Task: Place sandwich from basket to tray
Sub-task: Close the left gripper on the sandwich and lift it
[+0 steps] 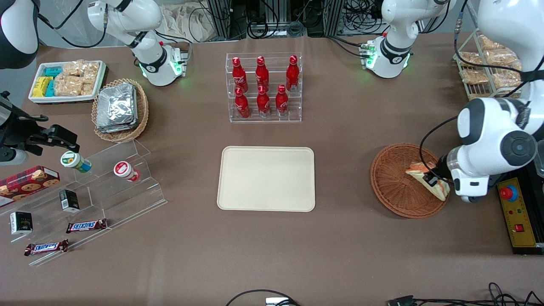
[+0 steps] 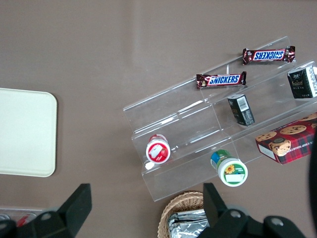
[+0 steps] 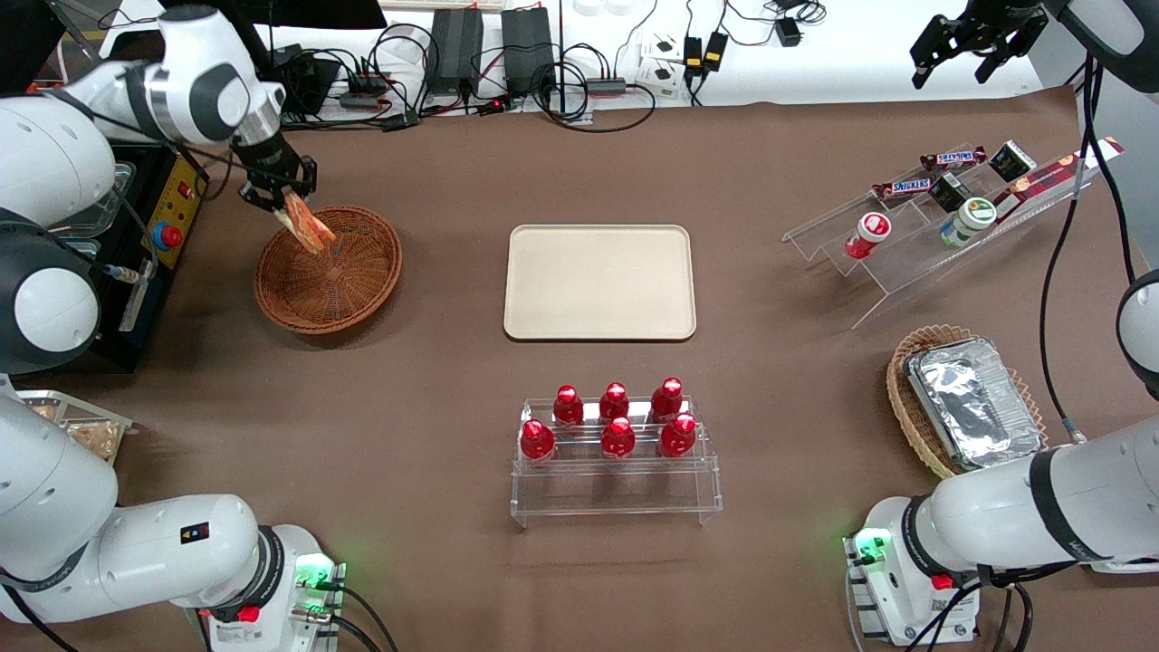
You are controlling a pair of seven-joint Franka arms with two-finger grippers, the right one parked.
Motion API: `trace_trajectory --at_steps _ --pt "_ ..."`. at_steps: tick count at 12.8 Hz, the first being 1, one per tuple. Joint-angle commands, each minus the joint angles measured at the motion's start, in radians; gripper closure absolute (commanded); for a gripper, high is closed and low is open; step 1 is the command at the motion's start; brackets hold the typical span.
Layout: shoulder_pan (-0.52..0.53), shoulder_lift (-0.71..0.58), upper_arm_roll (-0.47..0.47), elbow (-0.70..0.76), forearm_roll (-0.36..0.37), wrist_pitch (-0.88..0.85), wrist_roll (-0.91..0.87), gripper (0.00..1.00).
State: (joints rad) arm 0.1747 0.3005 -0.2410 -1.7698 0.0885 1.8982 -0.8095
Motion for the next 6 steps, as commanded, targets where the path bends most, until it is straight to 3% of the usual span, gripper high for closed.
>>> trace_trajectory --at_steps 1,4,6 --pt "-0.033 0.0 -0.006 0.197 0.017 -0.201 0.088 1.0" --pt "-0.066 -0.001 -0.035 0.36 0.007 -0.339 0.313 1.0" --pt "-0.064 0.003 -0.118 0.421 0.004 -0.343 0.438 1.0"
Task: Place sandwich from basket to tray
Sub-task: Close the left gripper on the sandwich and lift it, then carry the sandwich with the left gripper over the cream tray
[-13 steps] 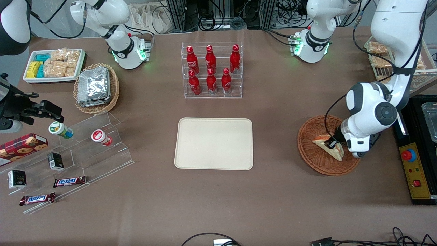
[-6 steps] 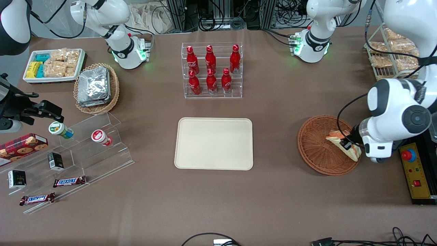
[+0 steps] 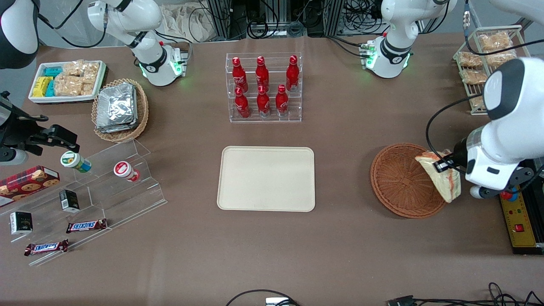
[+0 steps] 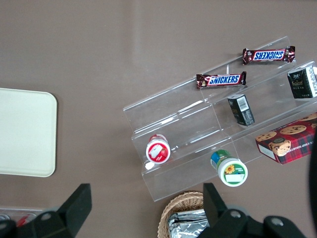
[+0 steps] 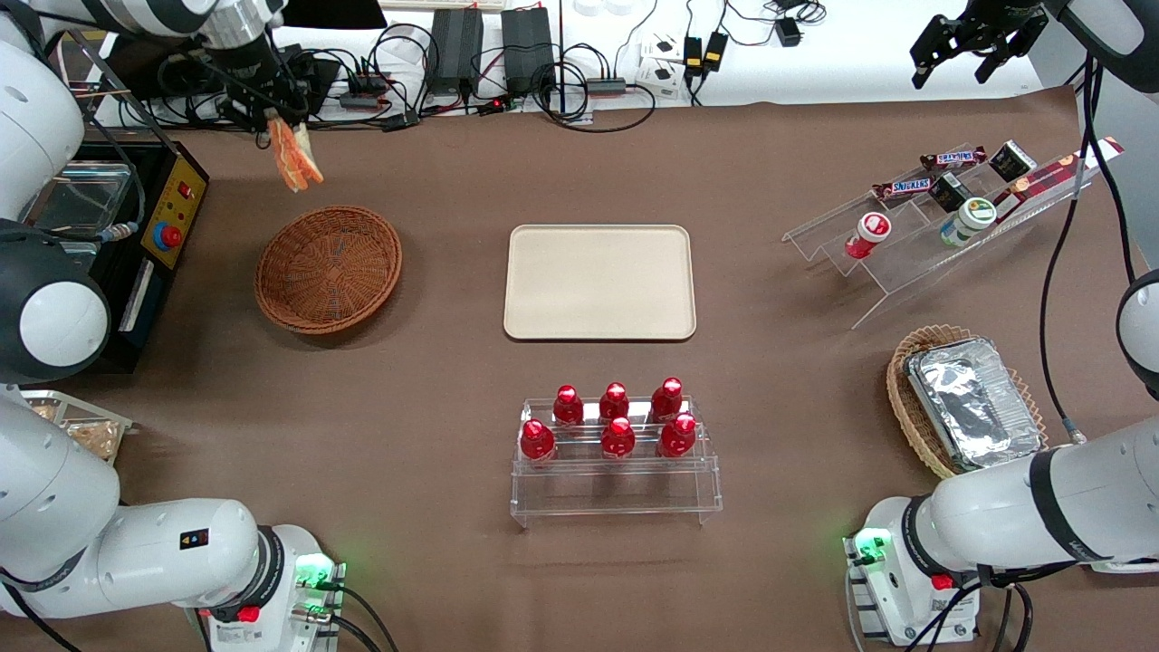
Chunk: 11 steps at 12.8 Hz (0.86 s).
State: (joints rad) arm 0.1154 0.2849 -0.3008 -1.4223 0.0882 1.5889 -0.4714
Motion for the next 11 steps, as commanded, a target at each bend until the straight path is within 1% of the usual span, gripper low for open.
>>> trace_trajectory --at_steps 1,3,5,6,8,10,11 --pt "-0.005 0.025 -0.111 0.077 0.004 -0.032 0.124 1.0" --pt "-0.008 0.046 -0.202 0.069 0.016 -0.024 0.119 1.0" --pt "-0.008 0.112 -0.283 0.069 0.021 -0.02 0.102 1.0" --pt "-0.041 0.156 -0.303 0.069 0.039 -0.017 0.082 1.0" --pt "-0.143 0.247 -0.302 0.077 0.126 0.005 0.001 1.0" --pt "-0.174 0.33 -0.305 0.071 0.14 0.098 -0.059 1.0" --pt "-0.218 0.374 -0.302 0.071 0.148 0.149 -0.093 1.0"
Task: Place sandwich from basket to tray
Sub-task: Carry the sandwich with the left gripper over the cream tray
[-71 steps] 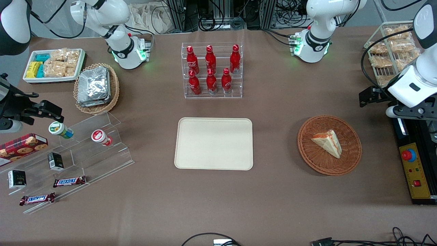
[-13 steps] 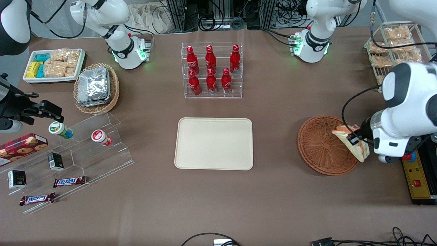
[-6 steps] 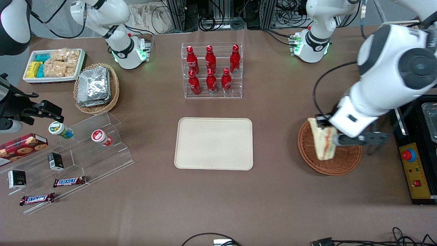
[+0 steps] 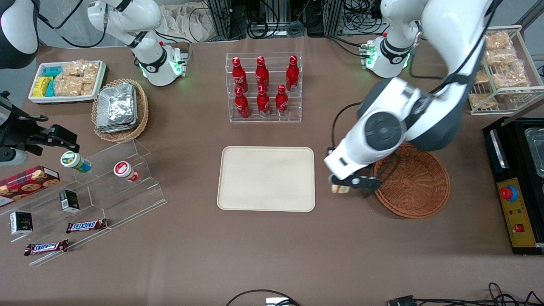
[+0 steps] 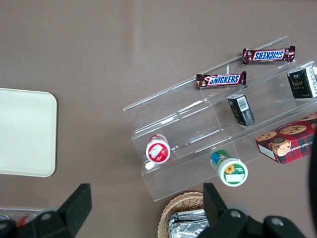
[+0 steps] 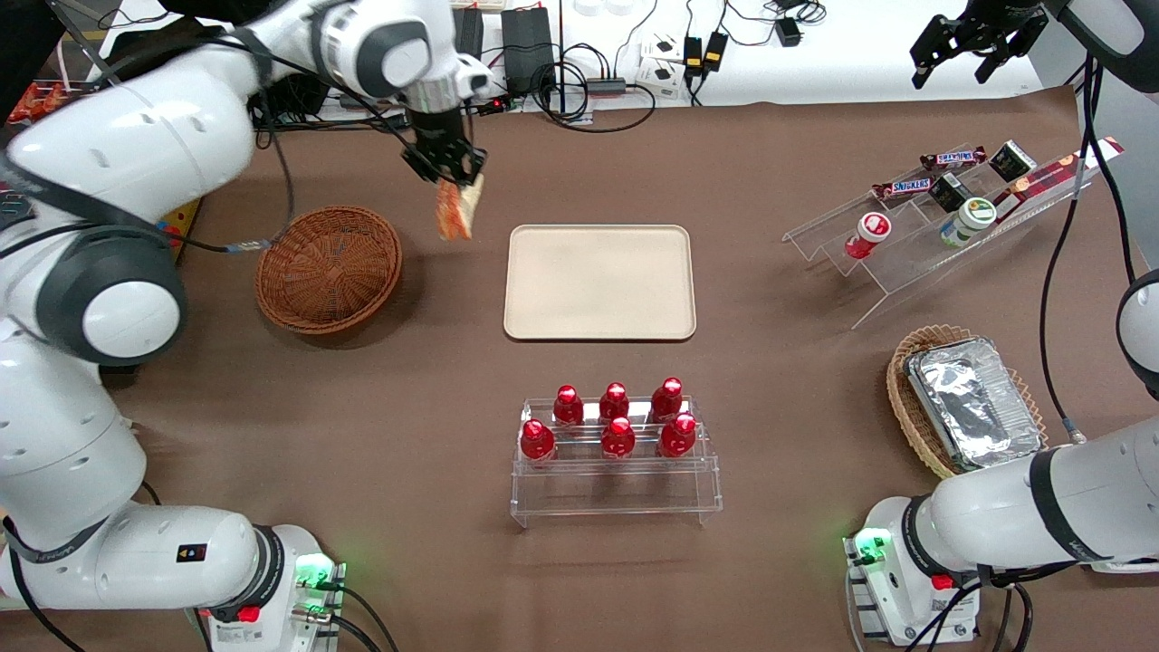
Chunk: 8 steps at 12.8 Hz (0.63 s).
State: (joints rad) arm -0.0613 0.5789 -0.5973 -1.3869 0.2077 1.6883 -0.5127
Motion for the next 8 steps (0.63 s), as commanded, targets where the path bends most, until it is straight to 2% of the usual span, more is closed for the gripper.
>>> trace_trajectory --at_steps 1,5,8 --pt "-0.064 0.12 -0.002 0.035 0.032 0.101 -0.075 1.0" --pt "-0.118 0.228 0.016 0.034 0.044 0.18 -0.099 1.0" --pt "-0.146 0.285 0.031 0.034 0.097 0.251 -0.168 0.99"
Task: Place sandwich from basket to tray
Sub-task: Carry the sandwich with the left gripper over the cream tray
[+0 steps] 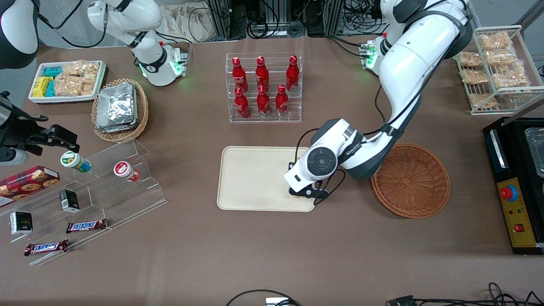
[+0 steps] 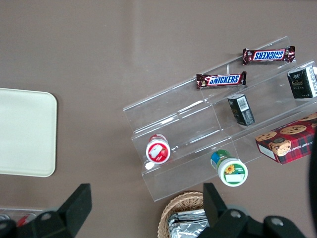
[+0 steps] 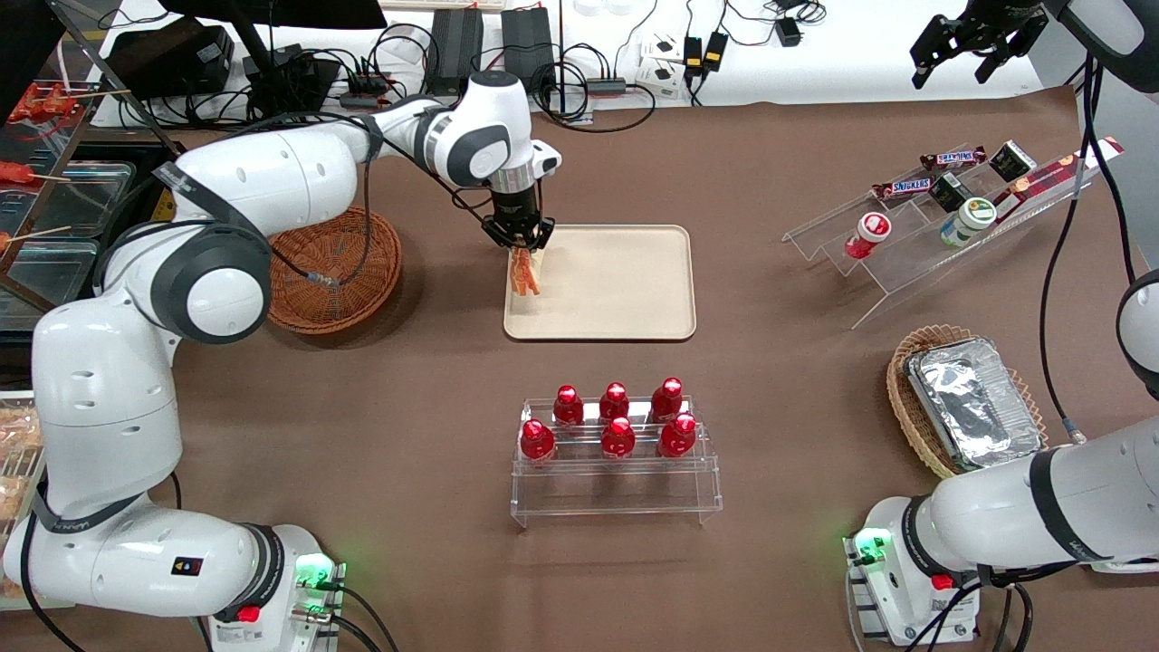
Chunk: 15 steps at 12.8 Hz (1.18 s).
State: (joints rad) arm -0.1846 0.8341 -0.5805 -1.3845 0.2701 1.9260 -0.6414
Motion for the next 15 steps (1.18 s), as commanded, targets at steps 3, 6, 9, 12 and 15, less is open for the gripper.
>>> trace_trajectory --at_steps 3,6,9,12,15 --pt "-0.024 0.031 0.014 0.032 0.032 0.014 -0.07 0.26" --pt "-0.021 0.025 0.014 0.032 0.028 0.013 -0.075 0.0" --pt "-0.018 0.011 0.014 0.033 0.031 0.004 -0.081 0.0" --pt "0.002 -0.051 0.014 0.033 0.035 -0.021 -0.086 0.0" --pt "0.029 -0.179 0.016 0.028 0.037 -0.139 -0.081 0.0"
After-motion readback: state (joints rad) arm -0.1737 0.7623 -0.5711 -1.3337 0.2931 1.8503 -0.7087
